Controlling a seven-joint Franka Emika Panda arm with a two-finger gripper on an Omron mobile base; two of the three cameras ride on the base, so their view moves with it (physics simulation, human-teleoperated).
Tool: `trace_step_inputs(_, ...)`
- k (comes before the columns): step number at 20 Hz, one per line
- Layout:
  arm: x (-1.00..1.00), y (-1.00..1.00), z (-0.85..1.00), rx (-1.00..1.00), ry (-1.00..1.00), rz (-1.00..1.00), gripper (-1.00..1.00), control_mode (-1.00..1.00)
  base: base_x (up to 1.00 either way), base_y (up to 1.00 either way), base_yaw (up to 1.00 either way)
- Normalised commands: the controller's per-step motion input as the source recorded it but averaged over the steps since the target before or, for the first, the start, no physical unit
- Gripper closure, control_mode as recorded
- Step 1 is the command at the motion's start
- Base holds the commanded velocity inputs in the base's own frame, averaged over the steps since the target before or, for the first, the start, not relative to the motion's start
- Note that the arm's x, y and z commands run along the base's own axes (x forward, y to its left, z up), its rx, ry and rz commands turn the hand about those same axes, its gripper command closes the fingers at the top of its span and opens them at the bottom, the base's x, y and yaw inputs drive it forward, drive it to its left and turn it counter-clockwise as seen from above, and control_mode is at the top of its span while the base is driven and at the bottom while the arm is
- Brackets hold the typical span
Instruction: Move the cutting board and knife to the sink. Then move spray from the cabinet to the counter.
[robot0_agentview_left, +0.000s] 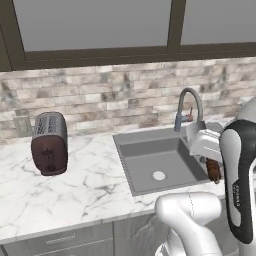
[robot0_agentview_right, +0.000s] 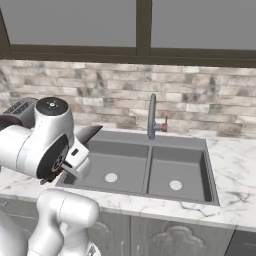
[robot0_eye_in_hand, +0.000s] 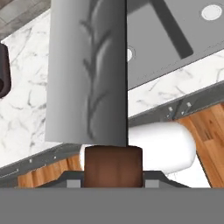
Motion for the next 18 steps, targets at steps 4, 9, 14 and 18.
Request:
trace_step_inputs(4,0.5,0.12,-0.46,-0.02,0.06,-0.01,1.0,-1.0,0.0,0.0,0.0)
trace_step_inputs(9,0.4,0.05,-0.38,-0.02,0.01,-0.01,1.0,-1.0,0.0,0.0,0.0)
trace_step_inputs(14,0.38,0.0,-0.52,0.0,-0.04,0.0,1.0,-1.0,0.0,0.0,0.0)
trace_step_inputs(18,0.46,0.0,-0.34,0.0,0.09,0.0,1.0,-1.0,0.0,0.0,0.0)
